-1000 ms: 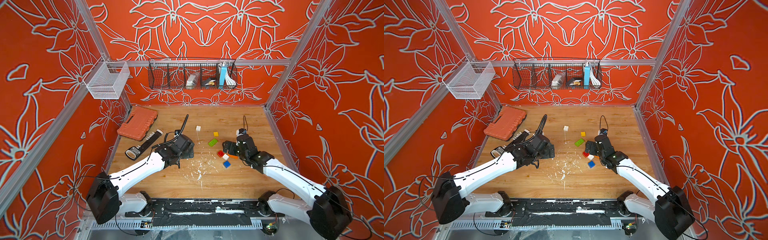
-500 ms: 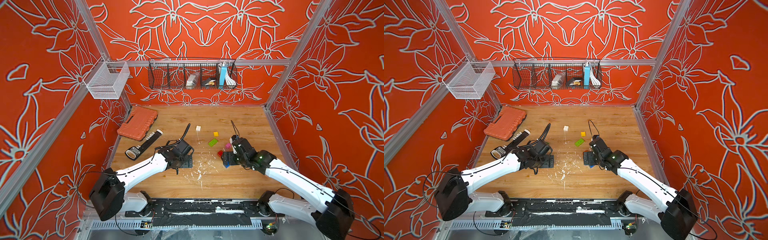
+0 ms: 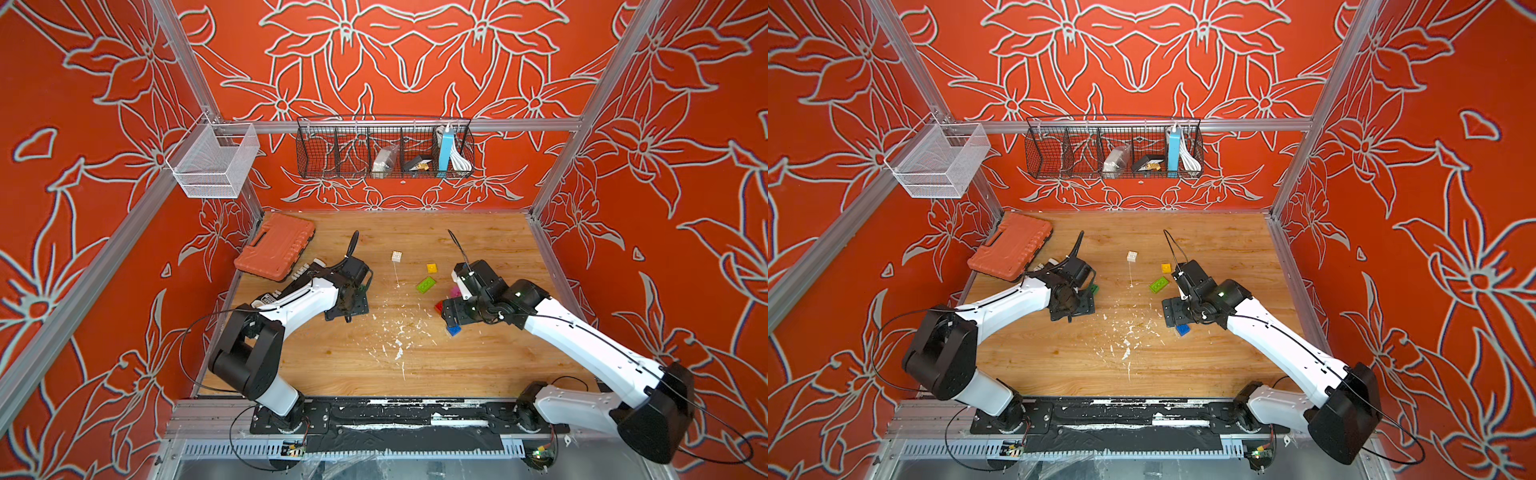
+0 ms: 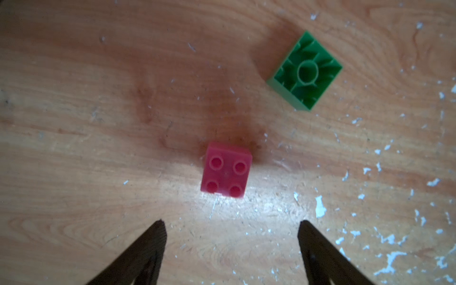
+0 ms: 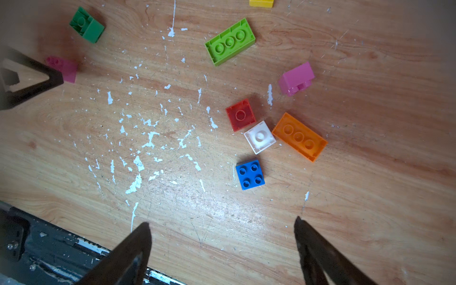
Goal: Assemble the letter r with lego
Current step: Pick up the lego brick from the center of the board.
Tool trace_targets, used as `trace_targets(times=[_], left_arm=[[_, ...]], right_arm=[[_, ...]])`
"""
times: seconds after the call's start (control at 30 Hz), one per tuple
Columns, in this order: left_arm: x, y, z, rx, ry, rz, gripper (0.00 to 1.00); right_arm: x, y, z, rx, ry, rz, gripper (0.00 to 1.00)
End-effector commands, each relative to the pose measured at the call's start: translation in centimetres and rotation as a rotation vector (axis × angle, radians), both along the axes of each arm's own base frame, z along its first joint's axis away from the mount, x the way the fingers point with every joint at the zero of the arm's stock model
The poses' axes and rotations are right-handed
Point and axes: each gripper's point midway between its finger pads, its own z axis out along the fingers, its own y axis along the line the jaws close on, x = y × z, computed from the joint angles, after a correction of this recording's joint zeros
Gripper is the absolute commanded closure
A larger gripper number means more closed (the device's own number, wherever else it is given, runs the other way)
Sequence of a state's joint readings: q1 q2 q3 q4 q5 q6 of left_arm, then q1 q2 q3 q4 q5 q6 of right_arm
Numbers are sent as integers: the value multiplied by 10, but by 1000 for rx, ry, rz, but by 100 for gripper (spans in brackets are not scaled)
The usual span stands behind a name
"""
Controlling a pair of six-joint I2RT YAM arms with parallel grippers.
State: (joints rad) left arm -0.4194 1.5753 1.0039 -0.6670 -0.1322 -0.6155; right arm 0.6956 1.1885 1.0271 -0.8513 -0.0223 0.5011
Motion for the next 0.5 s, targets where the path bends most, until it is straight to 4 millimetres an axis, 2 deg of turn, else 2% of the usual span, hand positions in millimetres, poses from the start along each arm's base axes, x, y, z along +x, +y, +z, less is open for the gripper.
trace_targets(times=[0.0,0.17,0.33,0.47], left_arm=[[9,4,-5,10,20,-25,22],[17,9,-17,32,67,-48,29],[21,14,-26,10,88,-47,37],[24,8,-30,-27,105,-68,42]], right_arm=[[-5,4,9,24,7,38,8],[-9,10,13,83,5,42,11],[-11,22,25,171,-24,73,13],[-14,30,35,239,-50,106,13]])
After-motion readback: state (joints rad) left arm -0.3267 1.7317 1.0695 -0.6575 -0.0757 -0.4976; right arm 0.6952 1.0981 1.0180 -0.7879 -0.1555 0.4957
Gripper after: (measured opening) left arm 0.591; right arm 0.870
